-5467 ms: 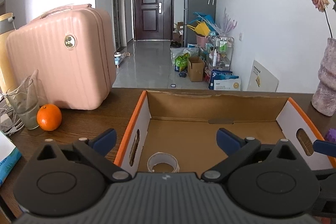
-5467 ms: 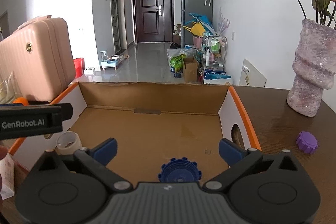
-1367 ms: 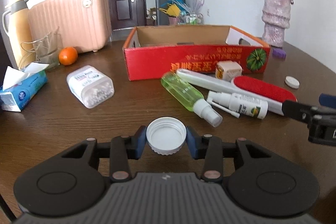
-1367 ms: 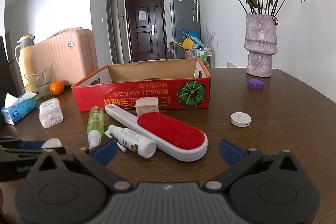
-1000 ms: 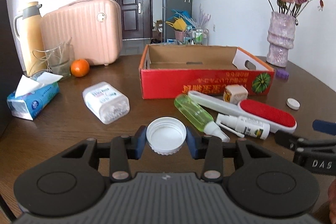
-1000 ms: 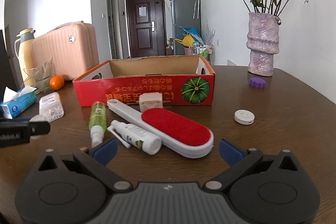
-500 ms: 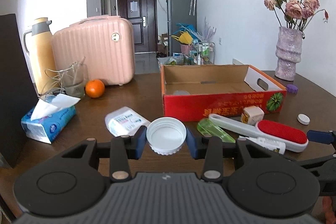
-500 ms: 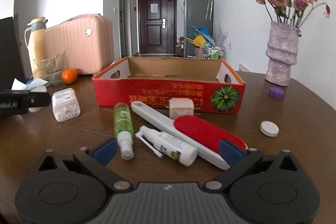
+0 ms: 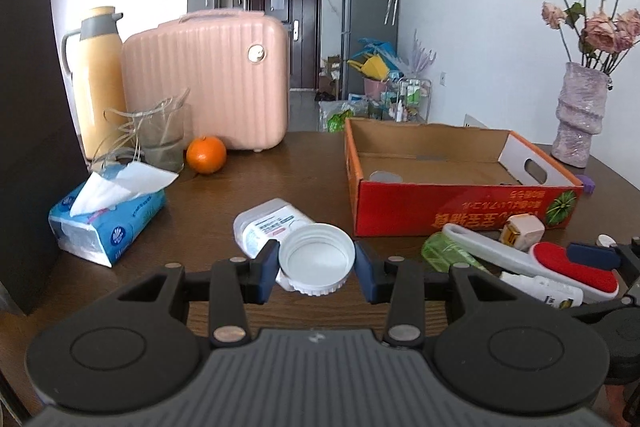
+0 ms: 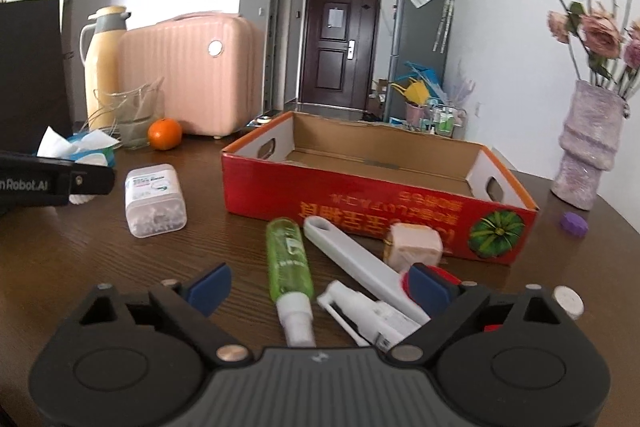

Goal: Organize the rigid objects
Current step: 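Lift the white cap with the left tool toward the cardboard box, then grasp the green spray bottle with the right tool while the left tool holds the white cap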

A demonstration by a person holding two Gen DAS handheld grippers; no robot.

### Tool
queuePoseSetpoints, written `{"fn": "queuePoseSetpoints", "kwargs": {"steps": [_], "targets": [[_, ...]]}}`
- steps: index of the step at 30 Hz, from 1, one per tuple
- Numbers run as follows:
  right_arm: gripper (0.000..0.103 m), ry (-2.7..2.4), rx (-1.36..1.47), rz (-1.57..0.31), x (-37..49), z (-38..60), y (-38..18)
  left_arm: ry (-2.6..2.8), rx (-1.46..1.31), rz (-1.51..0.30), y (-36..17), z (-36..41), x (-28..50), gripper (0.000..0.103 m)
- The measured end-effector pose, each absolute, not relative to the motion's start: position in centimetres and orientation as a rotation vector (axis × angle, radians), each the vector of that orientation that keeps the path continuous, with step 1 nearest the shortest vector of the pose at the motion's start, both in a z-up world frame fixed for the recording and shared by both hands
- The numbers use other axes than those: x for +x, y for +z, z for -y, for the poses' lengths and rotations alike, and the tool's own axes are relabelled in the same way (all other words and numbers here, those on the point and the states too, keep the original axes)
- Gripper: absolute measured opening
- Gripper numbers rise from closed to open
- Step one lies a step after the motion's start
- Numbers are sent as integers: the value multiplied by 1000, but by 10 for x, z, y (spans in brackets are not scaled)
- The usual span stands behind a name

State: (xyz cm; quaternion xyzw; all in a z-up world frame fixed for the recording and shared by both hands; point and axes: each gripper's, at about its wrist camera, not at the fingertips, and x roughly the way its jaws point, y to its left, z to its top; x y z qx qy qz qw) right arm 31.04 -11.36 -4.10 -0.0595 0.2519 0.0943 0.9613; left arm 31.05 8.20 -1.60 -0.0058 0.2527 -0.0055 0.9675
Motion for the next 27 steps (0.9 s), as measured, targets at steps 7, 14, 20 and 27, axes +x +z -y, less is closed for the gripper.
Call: {"fn": "queuePoseSetpoints", "kwargs": {"steps": [7,14,20,27], "targets": [[76,233,-129,-558,339,100,-50,-4,-27,-552,-25,-94,323,41],[65,255,-134,-598,361,93,-61,-15,-45,-573,-30,-98,327,41],[55,274,-118,-634,376,89,-71,-26,-51,-574,-32,-97,327,41],[30,264,-84,-662,383,90,-79,-40,-63,-574,-32,-97,325,41]]}}
